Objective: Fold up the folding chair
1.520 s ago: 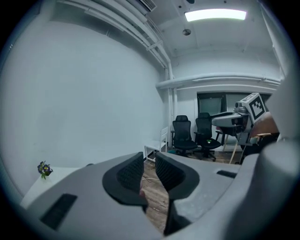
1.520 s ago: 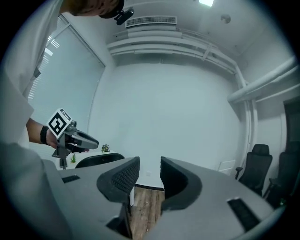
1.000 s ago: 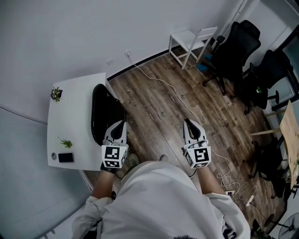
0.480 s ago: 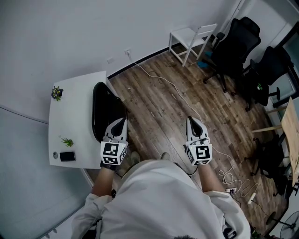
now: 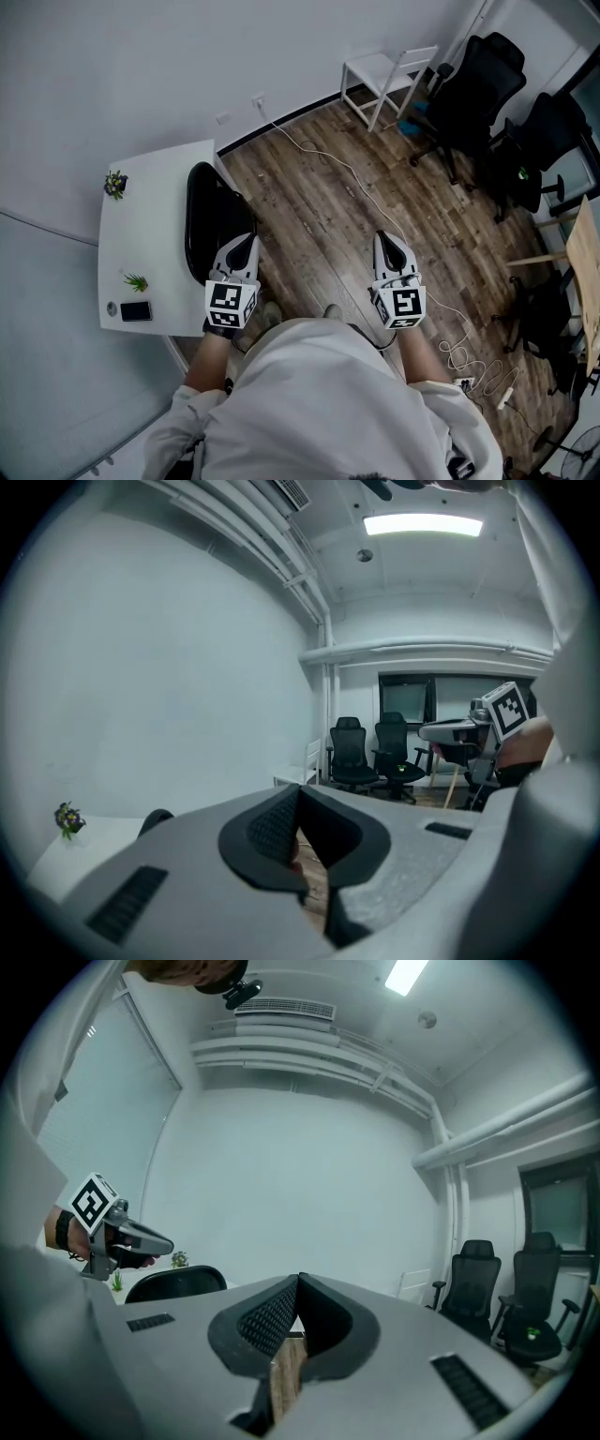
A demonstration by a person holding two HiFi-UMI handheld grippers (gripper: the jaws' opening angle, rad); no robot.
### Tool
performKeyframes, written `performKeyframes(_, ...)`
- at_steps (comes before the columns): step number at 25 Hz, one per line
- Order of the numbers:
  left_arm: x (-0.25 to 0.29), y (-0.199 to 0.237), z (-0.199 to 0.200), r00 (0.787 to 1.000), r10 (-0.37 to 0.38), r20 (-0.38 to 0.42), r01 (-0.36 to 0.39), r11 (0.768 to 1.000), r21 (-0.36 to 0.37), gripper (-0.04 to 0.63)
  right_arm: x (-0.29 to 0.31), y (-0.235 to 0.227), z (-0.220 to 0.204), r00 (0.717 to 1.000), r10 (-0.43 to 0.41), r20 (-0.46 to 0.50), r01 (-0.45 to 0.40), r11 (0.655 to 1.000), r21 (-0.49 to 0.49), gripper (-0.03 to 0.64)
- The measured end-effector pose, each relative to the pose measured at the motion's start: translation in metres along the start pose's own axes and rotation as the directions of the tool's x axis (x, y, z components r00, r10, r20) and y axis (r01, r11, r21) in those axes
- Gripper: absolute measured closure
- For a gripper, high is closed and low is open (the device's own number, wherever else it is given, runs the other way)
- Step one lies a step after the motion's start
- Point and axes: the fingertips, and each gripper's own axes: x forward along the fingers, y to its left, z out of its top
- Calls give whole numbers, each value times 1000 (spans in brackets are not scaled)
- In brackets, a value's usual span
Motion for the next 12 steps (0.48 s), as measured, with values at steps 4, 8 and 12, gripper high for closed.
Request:
performKeyframes(4,-2,3,2,1000,11,-1,-11,1000,4,588,1,-1,-1,1000,5,-1,-5,1000,-4,598)
performKeyframes(8,-6,1,6,1000,18,1,-18,1000,10,588,-1,-2,2,1000,6,2,-6,1000,1,598)
performKeyframes(12,-10,-2,7,1000,21,3,-21,1000,16,588,-4,-3,3,1000,8,7,-8,1000,1,598)
